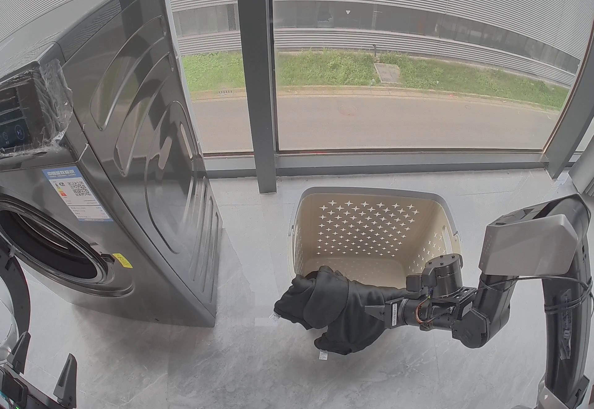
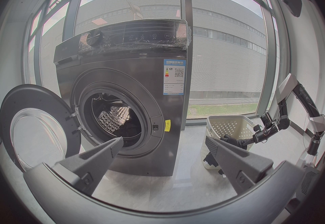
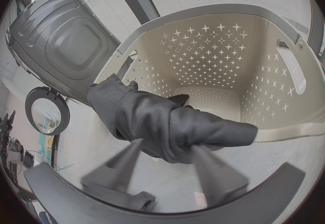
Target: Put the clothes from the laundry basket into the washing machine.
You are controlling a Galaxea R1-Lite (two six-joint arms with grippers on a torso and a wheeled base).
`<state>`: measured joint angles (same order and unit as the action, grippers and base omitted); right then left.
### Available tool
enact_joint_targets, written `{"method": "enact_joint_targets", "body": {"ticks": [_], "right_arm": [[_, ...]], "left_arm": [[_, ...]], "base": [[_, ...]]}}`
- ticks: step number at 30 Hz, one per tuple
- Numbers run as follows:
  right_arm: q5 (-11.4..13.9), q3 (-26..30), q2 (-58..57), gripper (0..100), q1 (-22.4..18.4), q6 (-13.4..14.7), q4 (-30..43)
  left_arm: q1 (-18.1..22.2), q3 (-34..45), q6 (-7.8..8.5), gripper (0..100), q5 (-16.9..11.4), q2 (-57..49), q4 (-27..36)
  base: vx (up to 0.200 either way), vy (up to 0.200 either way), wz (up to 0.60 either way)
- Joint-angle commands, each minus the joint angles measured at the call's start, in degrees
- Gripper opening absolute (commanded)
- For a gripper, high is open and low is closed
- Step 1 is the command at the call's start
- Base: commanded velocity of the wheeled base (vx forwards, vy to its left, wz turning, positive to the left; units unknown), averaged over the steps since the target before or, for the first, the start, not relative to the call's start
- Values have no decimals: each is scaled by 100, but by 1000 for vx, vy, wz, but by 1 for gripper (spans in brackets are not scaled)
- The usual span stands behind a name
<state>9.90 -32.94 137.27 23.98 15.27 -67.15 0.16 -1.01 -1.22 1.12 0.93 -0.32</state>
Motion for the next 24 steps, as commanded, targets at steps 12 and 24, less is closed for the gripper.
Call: {"method": "enact_joint_targets", "body": {"ticks": [12, 24], "right_arm": [[82, 306, -578, 0, 72, 248, -185], [170, 1149, -2213, 0, 432, 380, -334]], "left_arm": [[2, 92, -1, 100, 2, -93, -3], [2, 92, 8, 100, 11, -93, -3]], "base": [[0, 0, 0], [0, 0, 0]]}}
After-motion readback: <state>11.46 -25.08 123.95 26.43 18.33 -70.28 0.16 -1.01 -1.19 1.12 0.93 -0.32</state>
